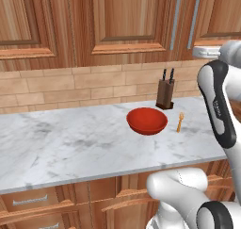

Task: Pick the pan from the cabinet and place it on the stove. Then turn on the stove burner for the pan.

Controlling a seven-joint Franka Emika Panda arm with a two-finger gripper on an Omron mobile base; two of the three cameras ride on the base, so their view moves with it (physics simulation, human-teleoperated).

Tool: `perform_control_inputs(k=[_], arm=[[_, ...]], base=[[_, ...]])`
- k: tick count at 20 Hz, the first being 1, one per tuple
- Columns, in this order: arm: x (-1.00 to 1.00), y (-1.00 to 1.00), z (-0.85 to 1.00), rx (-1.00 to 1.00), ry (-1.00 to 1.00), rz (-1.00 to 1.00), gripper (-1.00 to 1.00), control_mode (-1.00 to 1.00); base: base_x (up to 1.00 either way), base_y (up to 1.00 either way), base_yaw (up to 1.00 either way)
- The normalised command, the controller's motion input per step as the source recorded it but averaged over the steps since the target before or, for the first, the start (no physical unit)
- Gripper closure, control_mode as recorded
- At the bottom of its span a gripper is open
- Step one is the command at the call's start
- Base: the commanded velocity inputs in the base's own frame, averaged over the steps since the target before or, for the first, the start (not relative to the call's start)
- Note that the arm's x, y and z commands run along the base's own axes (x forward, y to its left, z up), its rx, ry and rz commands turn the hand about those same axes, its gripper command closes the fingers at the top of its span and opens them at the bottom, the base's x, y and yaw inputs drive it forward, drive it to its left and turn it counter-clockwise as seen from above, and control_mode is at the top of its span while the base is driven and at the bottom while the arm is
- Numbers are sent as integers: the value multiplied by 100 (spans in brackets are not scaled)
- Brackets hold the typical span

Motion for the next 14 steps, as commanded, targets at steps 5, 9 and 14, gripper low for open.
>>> perform_control_inputs(k=[5, 9, 14], arm=[[-1, -7, 30, -1, -28, 0, -100, -100], [11, 0, 27, 0, -21, 0, -100, -100], [23, 0, 5, 0, -13, 0, -100, -100]], base=[[0, 0, 0], [0, 0, 0], [0, 0, 0]])
